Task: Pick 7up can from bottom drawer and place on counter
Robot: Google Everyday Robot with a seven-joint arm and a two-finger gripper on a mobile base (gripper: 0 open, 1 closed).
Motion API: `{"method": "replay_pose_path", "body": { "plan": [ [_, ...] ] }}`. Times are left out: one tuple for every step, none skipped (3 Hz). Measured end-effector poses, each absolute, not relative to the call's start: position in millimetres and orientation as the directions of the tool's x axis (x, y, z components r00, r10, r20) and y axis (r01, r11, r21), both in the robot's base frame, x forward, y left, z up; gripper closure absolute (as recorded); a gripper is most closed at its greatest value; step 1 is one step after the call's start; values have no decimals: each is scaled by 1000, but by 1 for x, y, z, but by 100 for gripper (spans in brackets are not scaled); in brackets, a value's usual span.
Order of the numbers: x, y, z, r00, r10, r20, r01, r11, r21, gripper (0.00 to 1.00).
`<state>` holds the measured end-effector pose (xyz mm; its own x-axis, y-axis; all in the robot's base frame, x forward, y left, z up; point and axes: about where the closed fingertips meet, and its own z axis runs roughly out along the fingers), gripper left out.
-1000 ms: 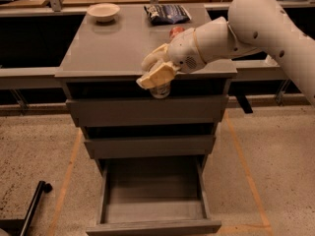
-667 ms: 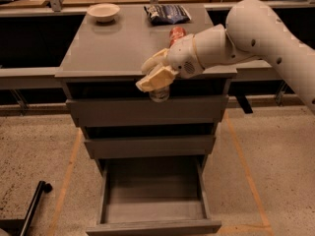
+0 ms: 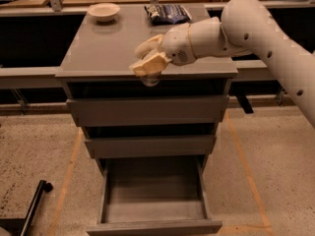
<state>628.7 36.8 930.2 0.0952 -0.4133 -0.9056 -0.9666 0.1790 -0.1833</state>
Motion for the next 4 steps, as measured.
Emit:
{"method": "replay_pose_path", "body": {
  "plan": [
    [641,37,965,178,-403,-898,-946,181,-268,100],
    [661,43,977,243,-404,-882,-919,195,-343,100],
    [709,53,967,358,-379,-853,-859,225,-460,100],
    [739,58,955,430,-371,-823,-813,237,-532,100]
  ]
}}
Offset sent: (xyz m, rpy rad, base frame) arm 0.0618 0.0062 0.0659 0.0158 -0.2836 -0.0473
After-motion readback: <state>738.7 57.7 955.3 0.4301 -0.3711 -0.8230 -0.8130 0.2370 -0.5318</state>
